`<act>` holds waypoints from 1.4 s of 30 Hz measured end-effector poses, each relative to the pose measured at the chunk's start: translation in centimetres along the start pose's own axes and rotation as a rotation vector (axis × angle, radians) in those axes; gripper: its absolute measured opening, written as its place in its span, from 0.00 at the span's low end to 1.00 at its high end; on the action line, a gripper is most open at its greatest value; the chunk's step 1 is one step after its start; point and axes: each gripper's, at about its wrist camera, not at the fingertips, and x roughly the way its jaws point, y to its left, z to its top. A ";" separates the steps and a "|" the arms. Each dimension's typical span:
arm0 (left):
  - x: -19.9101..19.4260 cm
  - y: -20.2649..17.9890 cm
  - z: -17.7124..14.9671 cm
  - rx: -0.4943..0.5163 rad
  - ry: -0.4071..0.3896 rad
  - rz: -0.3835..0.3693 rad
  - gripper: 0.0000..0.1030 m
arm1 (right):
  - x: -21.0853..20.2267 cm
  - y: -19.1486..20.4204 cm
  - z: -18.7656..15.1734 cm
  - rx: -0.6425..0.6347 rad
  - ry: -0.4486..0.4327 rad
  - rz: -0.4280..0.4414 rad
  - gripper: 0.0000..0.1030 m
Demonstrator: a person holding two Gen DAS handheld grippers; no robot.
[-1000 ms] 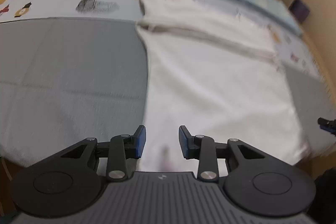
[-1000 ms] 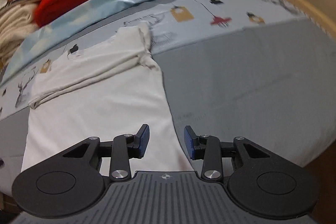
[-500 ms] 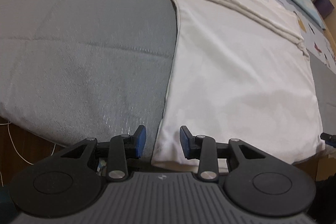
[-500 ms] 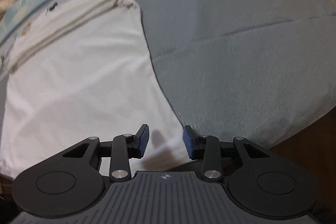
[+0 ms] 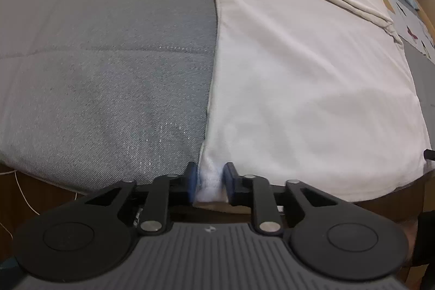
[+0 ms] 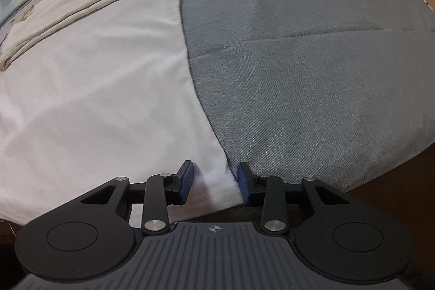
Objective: Fold small clothes
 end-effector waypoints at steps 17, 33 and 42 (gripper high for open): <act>0.1 -0.9 0.1 0.024 -0.002 0.014 0.11 | -0.2 0.4 0.0 -0.056 0.005 0.038 0.10; -8.4 -0.7 1.0 0.056 -0.222 -0.070 0.05 | -7.8 -0.6 2.3 -0.001 -0.212 0.238 0.05; -19.2 1.1 -3.4 0.119 -0.362 -0.181 0.05 | -17.8 -3.7 0.5 -0.040 -0.311 0.374 0.04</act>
